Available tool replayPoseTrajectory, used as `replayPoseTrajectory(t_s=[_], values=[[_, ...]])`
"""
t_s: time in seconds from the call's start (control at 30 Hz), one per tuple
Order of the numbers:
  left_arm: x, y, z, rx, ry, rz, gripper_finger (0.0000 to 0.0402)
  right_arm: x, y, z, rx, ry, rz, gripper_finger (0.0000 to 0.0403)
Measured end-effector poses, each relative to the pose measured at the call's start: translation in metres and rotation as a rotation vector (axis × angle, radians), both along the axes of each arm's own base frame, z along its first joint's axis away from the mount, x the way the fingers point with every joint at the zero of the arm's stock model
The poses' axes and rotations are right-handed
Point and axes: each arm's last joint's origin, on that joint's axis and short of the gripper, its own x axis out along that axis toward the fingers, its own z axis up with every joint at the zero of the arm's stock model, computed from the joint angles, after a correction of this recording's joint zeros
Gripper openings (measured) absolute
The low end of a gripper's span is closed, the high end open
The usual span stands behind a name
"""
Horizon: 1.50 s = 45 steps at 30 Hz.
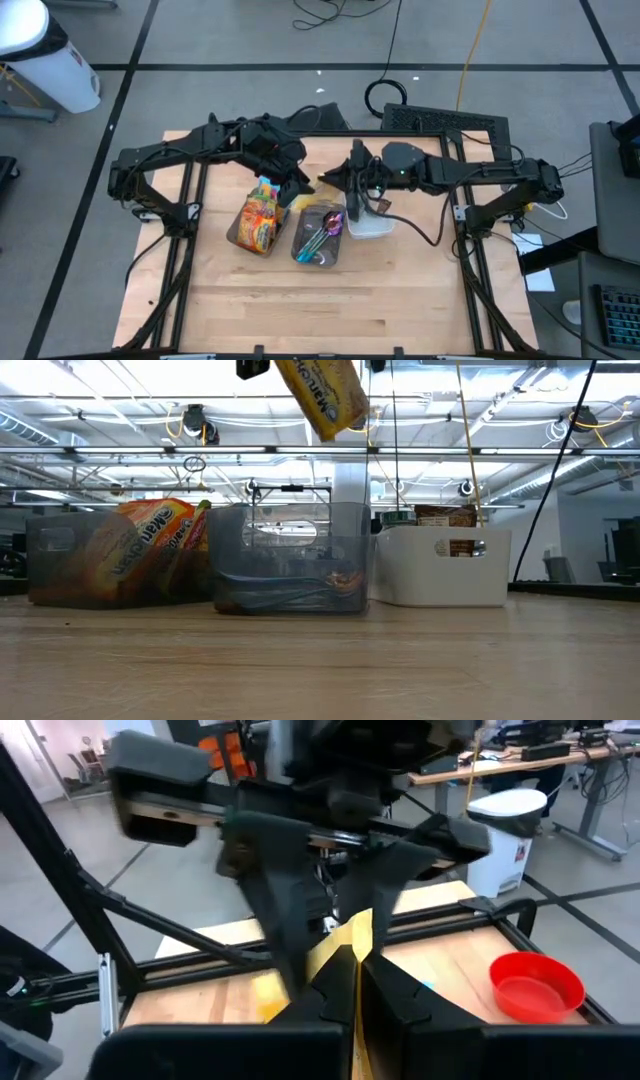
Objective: Pick & Place Food Item
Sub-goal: Put the yellow pack into the left gray bin
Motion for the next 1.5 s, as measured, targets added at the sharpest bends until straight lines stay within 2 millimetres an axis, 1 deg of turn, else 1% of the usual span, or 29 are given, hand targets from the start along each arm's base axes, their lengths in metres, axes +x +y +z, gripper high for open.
replayPoseTrajectory(t_s=[0.93, 1.03, 1.2, 1.33, 1.4, 1.5], values=[[-0.0010, 0.0032, -0.0020, 0.051, 0.027, 0.066, 0.0133, -0.0007, -0.0013, -0.0033, 0.002, 0.037, -0.002, 0.0000], [-0.0011, 0.0031, -0.0021, 0.052, 0.028, 0.065, 0.0114, -0.0007, -0.0013, -0.0032, 0.002, 0.037, -0.002, 0.0000], [-0.0012, 0.0030, -0.0022, 0.051, 0.029, 0.061, 0.0060, -0.0007, -0.0013, -0.0032, 0.002, 0.037, -0.002, 0.0000], [-0.0012, 0.0018, -0.0020, 0.049, 0.021, 0.011, 0.0014, -0.0008, -0.0012, -0.0032, 0.002, 0.037, -0.001, 0.0000], [-0.0013, 0.0015, -0.0020, 0.053, 0.018, -0.005, 0.0007, -0.0008, -0.0012, -0.0032, 0.002, 0.037, -0.001, 0.0000], [-0.0013, 0.0015, -0.0020, 0.058, 0.017, -0.009, 0.0007, -0.0007, -0.0011, -0.0032, 0.002, 0.037, 0.000, 0.0000]])
